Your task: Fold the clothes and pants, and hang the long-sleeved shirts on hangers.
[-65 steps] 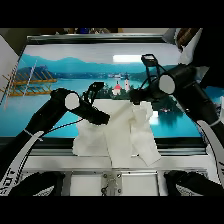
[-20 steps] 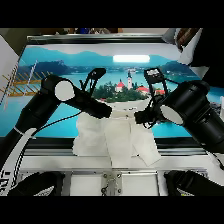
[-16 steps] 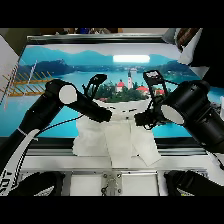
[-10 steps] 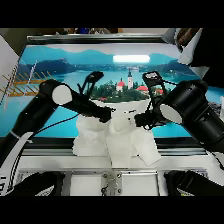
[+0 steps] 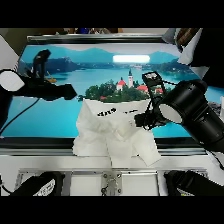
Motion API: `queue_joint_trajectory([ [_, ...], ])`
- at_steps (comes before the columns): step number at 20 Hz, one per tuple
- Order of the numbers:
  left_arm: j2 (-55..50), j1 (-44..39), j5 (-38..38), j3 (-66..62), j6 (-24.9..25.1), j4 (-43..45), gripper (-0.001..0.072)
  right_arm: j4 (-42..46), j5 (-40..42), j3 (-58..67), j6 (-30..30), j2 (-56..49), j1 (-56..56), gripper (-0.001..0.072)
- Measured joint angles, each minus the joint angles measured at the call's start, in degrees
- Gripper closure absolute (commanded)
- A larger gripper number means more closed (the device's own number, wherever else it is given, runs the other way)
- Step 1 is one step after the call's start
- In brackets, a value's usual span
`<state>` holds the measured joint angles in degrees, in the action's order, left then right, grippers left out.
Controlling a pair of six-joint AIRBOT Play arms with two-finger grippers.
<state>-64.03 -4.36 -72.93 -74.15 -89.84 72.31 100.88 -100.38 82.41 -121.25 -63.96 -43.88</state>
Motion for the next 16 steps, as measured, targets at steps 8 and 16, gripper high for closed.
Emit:
queue_joint_trajectory([
  [8, -10.97, 17.42, 10.08, 0.02, 1.44, 18.73, 0.0059, 0.0, 0.0, 0.0, 0.0, 0.0, 0.0, 0.0678],
  [16, -24.35, 23.21, 29.4, 0.0, 1.68, 36.24, 0.006, -0.02, 0.0, 0.0, 0.0, 0.0, 0.0, 0.0677],
])
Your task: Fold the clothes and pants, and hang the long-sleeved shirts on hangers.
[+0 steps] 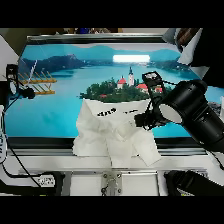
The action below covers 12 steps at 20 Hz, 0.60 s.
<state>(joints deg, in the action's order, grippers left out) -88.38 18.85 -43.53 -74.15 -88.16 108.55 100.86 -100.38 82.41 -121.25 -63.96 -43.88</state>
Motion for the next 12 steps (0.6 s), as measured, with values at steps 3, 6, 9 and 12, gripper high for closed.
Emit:
queue_joint_trajectory([
  [3, -5.14, 0.96, 3.28, -1.53, 0.0, 4.79, 0.006, 0.0, 0.0, 0.0, 0.0, 0.0, 0.0, 0.0678],
  [6, -10.75, 2.08, 3.34, -6.16, 0.0, 6.99, 0.006, 0.0, 0.0, 0.0, 0.0, 0.0, 0.0, 0.0678],
  [9, -16.22, 3.06, 0.39, -11.54, -0.02, 8.07, 0.006, 0.0, 0.0, 0.0, 0.0, 0.0, 0.0, 0.0678],
  [12, -19.82, 3.5, -1.29, -14.84, -0.04, 8.5, 0.006, 0.0, 0.0, 0.0, 0.0, 0.0, 0.0, 0.0678],
])
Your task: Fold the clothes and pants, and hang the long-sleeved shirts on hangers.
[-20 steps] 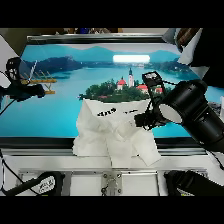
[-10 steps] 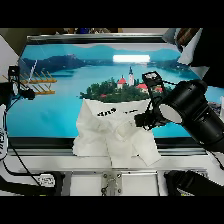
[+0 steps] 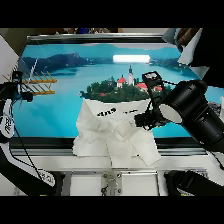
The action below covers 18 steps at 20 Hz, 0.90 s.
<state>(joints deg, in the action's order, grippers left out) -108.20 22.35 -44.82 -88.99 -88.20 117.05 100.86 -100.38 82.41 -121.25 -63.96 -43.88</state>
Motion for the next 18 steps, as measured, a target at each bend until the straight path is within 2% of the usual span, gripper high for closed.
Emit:
queue_joint_trajectory([
  [6, -3.15, 0.9, 0.96, -1.75, -0.2, 0.42, 0.006, 0.02, 0.02, 0.0, 0.0, 0.0, 0.0, 0.0678],
  [7, -3.37, 1.03, 1.18, -1.75, -0.2, 0.46, 0.0083, 0.0, 0.0, 0.0, 0.0, 0.0, 0.0, 0.0678],
  [8, -3.54, 1.11, 1.57, -1.62, -0.2, 0.48, 0.0166, 0.0, 0.0, 0.0, 0.0, 0.0, 0.0, 0.0677],
  [9, -3.67, 1.16, 1.6, -1.44, -0.2, 0.46, 0.0339, 0.0, 0.0, 0.0, 0.0, 0.0, 0.0, 0.0677],
  [10, -3.8, 1.14, 1.51, -1.25, -0.17, 0.39, 0.0475, 0.0, 0.02, 0.0, 0.0, 0.0, 0.0, 0.0678],
  [12, -3.98, 1.29, 0.79, -0.98, 0.26, 1.07, 0.0665, 0.0, 0.02, 0.0, 0.0, 0.0, 0.0, 0.0678],
  [13, -3.93, 1.29, 0.48, -0.98, 0.57, 1.4, 0.069, 0.0, 0.02, 0.0, 0.0, -0.02, 0.0, 0.0678],
  [18, -3.91, 1.31, -1.09, -0.92, -0.15, 0.59, 0.069, 0.0, 0.0, 0.0, 0.0, -0.02, 0.0, 0.0677],
])
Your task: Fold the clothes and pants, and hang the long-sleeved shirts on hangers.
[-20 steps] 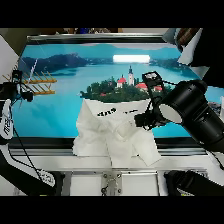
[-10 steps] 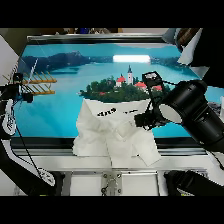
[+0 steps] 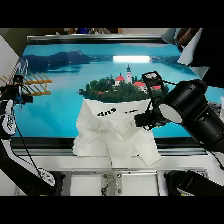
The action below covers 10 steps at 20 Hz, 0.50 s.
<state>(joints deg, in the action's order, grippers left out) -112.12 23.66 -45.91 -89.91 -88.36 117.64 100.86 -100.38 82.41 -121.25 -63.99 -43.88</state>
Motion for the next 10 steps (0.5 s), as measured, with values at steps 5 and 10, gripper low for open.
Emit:
queue_joint_trajectory([
  [5, 2.21, -0.04, -2.73, 0.22, -0.09, -1.55, 0.0691, 0.0, 0.0, 0.0, 0.0, 0.0, 0.0, 0.0677],
  [10, 7.98, -2.03, -2.47, 0.17, -0.13, -0.87, 0.0691, -0.02, 0.0, 0.0, 0.0, 0.0, 0.0, 0.0678],
])
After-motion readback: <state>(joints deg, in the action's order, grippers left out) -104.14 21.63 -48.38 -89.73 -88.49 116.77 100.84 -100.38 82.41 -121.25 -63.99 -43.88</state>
